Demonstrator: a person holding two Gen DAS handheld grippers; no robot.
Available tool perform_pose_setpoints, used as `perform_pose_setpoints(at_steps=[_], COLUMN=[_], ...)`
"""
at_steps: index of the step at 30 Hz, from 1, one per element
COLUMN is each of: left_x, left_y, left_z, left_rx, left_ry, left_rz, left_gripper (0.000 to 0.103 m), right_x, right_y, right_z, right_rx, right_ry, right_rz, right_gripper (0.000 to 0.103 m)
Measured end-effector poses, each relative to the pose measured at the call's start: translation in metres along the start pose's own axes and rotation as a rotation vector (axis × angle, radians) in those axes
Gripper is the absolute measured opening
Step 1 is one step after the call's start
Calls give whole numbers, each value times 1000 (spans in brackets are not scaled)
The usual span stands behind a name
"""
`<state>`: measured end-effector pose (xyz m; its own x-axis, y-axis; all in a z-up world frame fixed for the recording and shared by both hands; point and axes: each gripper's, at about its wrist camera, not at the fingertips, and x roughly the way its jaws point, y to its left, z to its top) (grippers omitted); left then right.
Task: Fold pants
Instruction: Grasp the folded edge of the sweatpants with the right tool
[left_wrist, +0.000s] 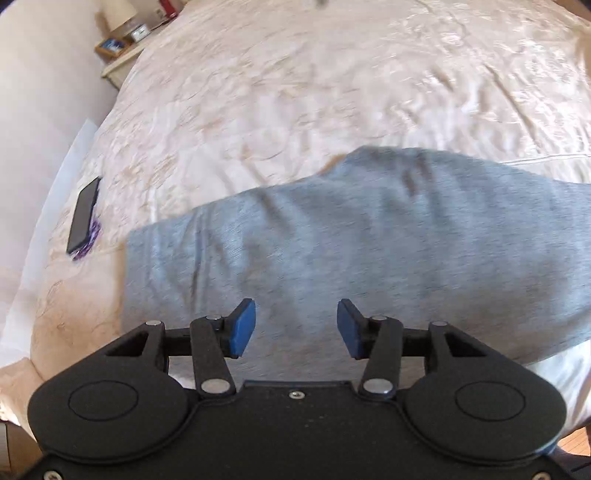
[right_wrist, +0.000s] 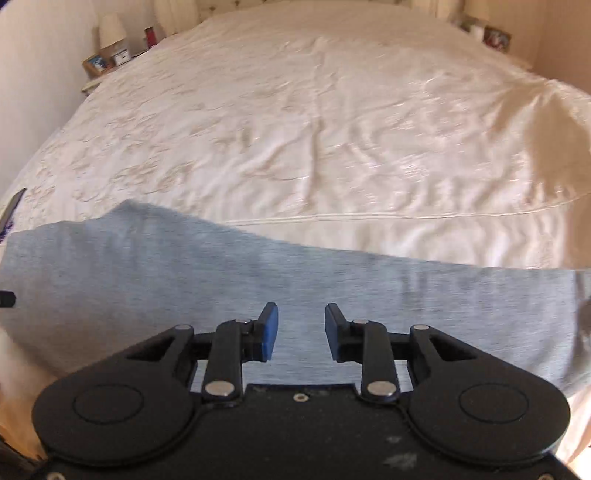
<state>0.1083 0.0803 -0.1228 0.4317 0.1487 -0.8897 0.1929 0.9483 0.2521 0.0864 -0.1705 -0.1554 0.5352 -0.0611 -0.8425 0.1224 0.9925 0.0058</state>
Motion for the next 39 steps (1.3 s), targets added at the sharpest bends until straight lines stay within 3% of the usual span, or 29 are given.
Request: perform_pose_setpoints(at_steps=[8, 11, 14, 16, 18, 20, 24, 31, 39], left_x=[-18, -19, -15, -3, 15, 37, 56, 50, 49], left_y=[-154, -204, -250, -271, -289, -294, -283, -277, -279], left_z=[24, 29, 39, 47, 55, 62, 70, 62, 61], left_rx=[93, 127, 179, 200, 210, 208, 144, 163, 168], left_ry=[-7, -33, -51, -39, 11, 87, 144, 127, 124], left_rz=[-178, -226, -242, -231, -170, -96, -126, -116, -107], left_gripper=[56, 56, 56, 56, 59, 60, 61, 61, 61], right_x=[-34, -36, -28, -11, 0, 6, 20, 49, 76], right_y=[-196, -245, -285, -303, -317, -331, -351, -360, -362], right_z=[-34, -40, -35, -26, -21, -17, -10, -13, -5], right_rx=[250, 308, 275, 247, 218, 201, 177, 120, 138], right_ry=[70, 67, 74, 110, 118, 122, 165, 248, 190], right_rz=[-192, -173, -123, -77, -66, -47, 54, 151, 248], right_gripper=[31, 31, 32, 32, 32, 33, 34, 37, 41])
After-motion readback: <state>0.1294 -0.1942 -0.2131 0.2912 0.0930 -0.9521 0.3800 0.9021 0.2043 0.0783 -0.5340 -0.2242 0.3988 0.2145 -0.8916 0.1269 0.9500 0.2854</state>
